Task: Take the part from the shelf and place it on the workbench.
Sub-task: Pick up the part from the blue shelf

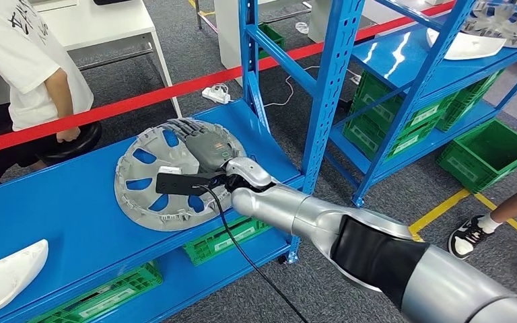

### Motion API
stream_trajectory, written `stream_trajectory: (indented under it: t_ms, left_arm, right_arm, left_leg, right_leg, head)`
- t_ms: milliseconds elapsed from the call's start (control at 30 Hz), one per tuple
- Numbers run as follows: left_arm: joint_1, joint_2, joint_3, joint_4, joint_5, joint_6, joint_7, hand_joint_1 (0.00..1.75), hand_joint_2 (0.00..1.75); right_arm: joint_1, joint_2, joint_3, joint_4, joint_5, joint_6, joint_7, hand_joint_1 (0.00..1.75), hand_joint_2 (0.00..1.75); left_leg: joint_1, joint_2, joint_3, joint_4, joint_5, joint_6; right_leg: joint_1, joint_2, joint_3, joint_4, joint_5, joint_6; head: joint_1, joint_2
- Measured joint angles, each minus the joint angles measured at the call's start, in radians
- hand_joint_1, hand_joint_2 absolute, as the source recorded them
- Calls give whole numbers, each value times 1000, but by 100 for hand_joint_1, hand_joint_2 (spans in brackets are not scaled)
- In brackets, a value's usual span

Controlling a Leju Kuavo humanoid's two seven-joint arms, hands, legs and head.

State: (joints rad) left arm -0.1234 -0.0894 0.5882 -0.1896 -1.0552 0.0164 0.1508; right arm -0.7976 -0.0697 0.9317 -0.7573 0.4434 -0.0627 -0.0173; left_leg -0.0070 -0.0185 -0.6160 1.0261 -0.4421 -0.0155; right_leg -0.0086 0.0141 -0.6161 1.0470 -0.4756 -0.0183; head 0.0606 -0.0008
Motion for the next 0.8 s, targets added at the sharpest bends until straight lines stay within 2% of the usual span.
stream_trajectory:
  t_ms: [600,800]
  left_arm:
    - [-4,0,0,0,-7,-6,6,0,0]
    - [-5,0,0,0,-12,-6,11,0,0]
  right_arm:
    - [99,130,5,81,-31,82,-19,0,175]
    - [116,157,10,140,-13,121,25,0,175]
  left_leg:
    - [0,0,0,0,0,0]
    - [0,0,0,0,0,0]
  right_leg:
    - [0,0,0,-1,0,1]
    - [0,0,1,-2,0,1]
  head:
    - [0,0]
    - [0,0]
